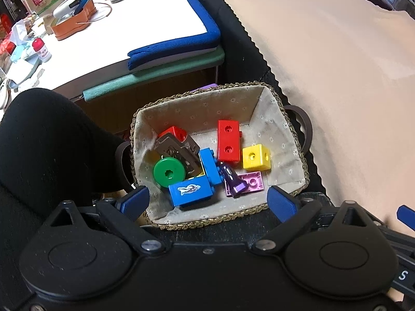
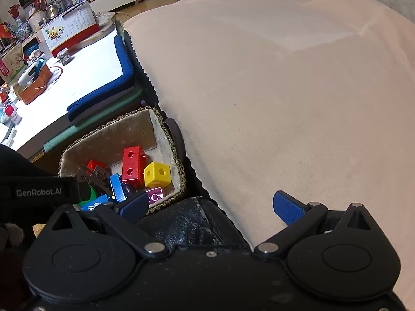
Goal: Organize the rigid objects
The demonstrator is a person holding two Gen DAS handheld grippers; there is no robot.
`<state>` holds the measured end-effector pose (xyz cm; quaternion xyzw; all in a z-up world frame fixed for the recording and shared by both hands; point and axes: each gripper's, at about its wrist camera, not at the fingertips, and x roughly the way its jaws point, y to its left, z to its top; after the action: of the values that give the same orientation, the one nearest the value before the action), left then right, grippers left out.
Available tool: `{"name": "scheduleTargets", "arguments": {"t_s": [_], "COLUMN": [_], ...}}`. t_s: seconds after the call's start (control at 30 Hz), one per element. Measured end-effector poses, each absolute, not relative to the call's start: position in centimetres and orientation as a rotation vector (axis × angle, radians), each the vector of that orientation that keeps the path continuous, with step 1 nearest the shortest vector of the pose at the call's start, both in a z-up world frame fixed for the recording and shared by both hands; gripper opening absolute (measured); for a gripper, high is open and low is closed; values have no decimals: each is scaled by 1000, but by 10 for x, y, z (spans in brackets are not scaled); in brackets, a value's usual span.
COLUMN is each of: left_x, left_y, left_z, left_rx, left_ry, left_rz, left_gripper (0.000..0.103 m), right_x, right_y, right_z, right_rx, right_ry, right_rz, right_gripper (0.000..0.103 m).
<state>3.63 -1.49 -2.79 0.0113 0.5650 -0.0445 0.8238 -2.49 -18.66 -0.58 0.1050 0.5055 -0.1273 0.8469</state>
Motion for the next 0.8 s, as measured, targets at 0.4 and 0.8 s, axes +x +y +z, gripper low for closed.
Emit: {"name": "scheduleTargets", "arguments": {"t_s": [0.4,0.8], "left_x": [30,22], "left_y": [-19,-23], "left_z": [-28,-23], "left_rx": [54,69], "left_ry": [1185,1161], "left_rz": [-103,-125], "left_gripper": [95,95], "right_x": [-28,-33], "right_y": [-193,-195], "right_z": [-12,-11], "right_rx": [234,236], "right_ry": [1066,1046], "right_rz": [-302,-337], "right_gripper": [103,103]}}
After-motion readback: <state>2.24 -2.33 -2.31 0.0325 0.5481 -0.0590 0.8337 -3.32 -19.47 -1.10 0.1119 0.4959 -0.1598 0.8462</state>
